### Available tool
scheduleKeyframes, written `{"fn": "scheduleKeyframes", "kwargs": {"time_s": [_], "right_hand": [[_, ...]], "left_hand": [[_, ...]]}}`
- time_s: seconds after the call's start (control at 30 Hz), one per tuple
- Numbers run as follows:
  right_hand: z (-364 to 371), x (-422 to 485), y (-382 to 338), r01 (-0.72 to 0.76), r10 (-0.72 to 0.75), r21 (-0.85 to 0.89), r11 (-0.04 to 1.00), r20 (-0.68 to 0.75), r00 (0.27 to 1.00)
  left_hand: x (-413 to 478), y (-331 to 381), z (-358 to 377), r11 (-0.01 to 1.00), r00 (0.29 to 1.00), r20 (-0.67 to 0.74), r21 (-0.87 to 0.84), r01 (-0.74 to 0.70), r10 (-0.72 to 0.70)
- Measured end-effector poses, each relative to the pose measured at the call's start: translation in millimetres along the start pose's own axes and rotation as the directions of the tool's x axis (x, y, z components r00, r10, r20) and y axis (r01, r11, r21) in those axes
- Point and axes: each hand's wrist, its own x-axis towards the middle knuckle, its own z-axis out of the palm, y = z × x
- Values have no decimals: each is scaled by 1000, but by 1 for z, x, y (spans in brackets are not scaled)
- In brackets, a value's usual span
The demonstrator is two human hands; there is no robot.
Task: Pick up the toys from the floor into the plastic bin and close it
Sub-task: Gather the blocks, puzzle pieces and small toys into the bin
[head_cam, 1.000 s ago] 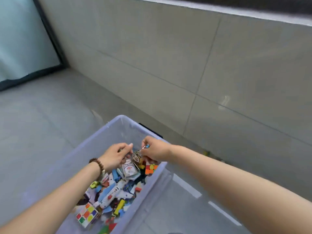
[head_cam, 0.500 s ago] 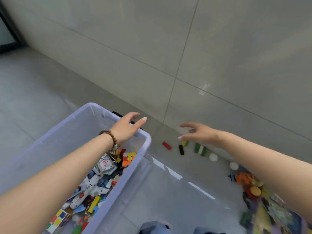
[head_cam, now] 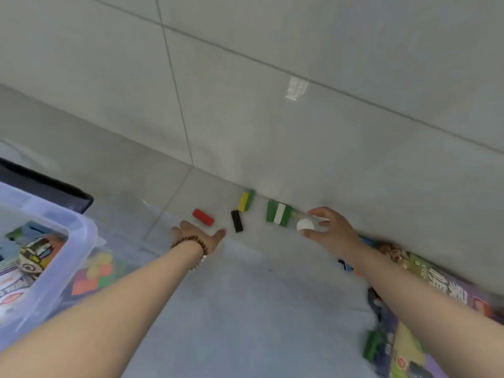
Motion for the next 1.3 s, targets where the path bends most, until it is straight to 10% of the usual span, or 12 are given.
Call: {"fn": "scheduleKeyframes", "kwargs": {"time_s": [0.27,0.57,0.7,0.83,1.0,1.3], "right_hand": [[26,16,32,159,-138,111,981,-172,975],[43,13,14,246,-189,187,951,-279,942],[57,15,-1,276,-235,169,946,-228,945],[80,32,-23,291,-289,17,957,-72,955],[105,54,-43,271,-288,-217,938,-51,956],[126,60,-42,230,-374,-498,836,-209,904]], "left_hand": [[43,29,48,923,877,-289,128,-362,384],[45,47,52,767,853,-84,490,-414,515],[45,30,39,849,863,-90,-154,-505,497],[37,15,25,483,905,42,-855,-187,424],[40,6,20,130,898,271,-962,240,347],[48,-5,23,-4,849,344,-926,377,400]]}}
